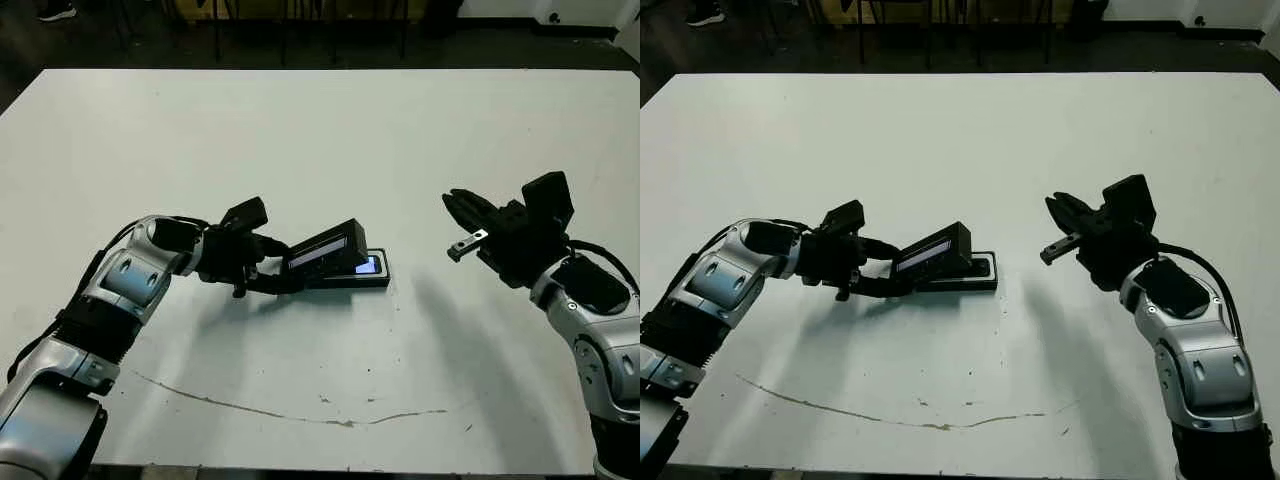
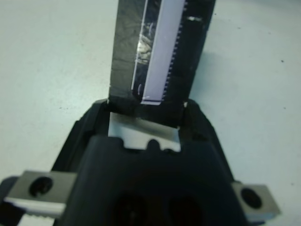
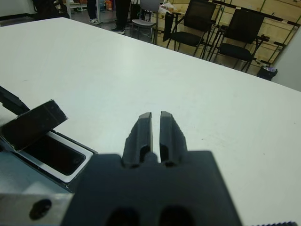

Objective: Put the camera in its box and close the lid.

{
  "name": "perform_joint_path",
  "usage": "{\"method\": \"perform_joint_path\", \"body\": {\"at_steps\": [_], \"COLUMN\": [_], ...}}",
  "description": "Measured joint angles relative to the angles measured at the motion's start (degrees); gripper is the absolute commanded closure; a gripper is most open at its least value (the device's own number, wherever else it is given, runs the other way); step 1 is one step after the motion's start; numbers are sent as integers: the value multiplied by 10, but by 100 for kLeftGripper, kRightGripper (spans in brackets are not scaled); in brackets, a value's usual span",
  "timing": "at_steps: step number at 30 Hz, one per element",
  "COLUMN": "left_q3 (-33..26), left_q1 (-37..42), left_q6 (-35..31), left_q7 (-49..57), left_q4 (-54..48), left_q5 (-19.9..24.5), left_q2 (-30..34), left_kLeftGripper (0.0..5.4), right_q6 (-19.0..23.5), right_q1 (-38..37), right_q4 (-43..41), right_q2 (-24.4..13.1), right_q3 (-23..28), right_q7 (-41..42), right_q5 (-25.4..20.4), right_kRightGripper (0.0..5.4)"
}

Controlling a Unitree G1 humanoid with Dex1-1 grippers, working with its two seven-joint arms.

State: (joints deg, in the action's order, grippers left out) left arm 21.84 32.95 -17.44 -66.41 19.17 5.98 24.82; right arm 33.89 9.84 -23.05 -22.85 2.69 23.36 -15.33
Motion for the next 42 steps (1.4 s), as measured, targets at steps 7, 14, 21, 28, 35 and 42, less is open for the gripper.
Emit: {"method": "perform_joint_path", "body": {"at_steps": [7, 14, 21, 28, 35, 42], "left_q3": [2, 20, 49, 68, 69, 84], "left_q1": [3, 10, 32, 47, 57, 75], "left_q6": [9, -15, -106, -197, -265, -343], "left_q7": [-8, -4, 7, 19, 28, 44], "left_q4": [4, -37, -96, -137, -147, -167], "left_q5": [-2, -28, -59, -69, -66, -66], "left_q2": [0, -1, -5, -9, -22, -30], "left_kLeftGripper": [289, 290, 290, 290, 290, 290], "right_q6": [0, 1, 2, 1, 2, 7], "right_q1": [0, 0, 0, 0, 0, 0], "right_q4": [-2, -2, -3, -2, -2, -2], "right_q2": [0, 0, 0, 0, 0, 0], "right_q3": [-1, -1, -3, -3, -3, -3], "right_q7": [-1, -2, -2, -2, -2, -2], "right_q5": [1, 1, 2, 1, 1, 2], "right_kRightGripper": [540, 540, 540, 540, 540, 540]}}
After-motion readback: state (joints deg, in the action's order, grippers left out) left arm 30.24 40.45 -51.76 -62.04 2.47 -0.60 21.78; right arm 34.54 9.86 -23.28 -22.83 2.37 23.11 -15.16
